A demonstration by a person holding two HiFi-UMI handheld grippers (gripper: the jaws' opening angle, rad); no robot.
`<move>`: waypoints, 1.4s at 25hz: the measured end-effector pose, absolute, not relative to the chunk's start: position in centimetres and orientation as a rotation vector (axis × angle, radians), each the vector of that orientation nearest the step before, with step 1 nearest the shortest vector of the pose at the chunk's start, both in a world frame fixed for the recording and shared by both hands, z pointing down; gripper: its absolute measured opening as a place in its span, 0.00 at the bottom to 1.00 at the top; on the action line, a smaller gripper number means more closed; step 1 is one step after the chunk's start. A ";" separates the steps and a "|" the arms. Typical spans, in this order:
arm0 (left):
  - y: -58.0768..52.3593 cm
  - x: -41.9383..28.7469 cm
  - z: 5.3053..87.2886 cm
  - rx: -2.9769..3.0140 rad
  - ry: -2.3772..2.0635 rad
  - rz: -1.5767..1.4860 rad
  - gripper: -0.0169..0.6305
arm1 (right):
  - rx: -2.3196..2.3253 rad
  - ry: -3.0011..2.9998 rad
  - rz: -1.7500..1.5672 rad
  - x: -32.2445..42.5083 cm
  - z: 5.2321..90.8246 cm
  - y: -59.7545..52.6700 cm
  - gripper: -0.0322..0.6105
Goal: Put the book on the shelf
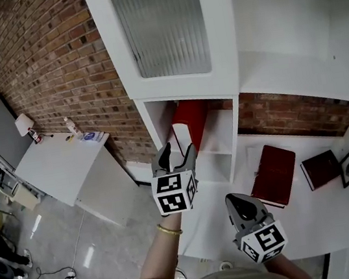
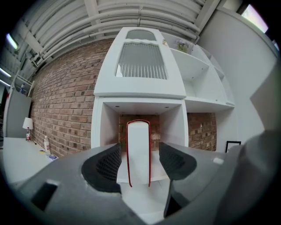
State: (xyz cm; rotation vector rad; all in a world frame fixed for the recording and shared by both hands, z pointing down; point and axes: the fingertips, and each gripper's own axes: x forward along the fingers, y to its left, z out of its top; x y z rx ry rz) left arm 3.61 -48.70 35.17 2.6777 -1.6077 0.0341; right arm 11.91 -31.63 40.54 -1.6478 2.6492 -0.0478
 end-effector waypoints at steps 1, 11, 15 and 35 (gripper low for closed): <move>-48.4 3.4 35.1 2.679 -1.608 0.030 0.45 | -1.648 2.649 -0.047 11.7 40.5 -31.4 0.06; -44.3 1.6 34.1 2.682 -1.608 -0.026 0.34 | -1.640 2.663 -0.027 10.0 40.3 -29.4 0.06; -42.6 0.9 34.1 2.680 -1.603 -0.031 0.29 | -1.645 2.659 -0.020 9.2 40.2 -28.6 0.06; -34.2 -4.1 35.1 2.623 -1.564 -0.092 0.08 | -1.703 2.627 -0.008 6.2 39.9 -24.1 0.06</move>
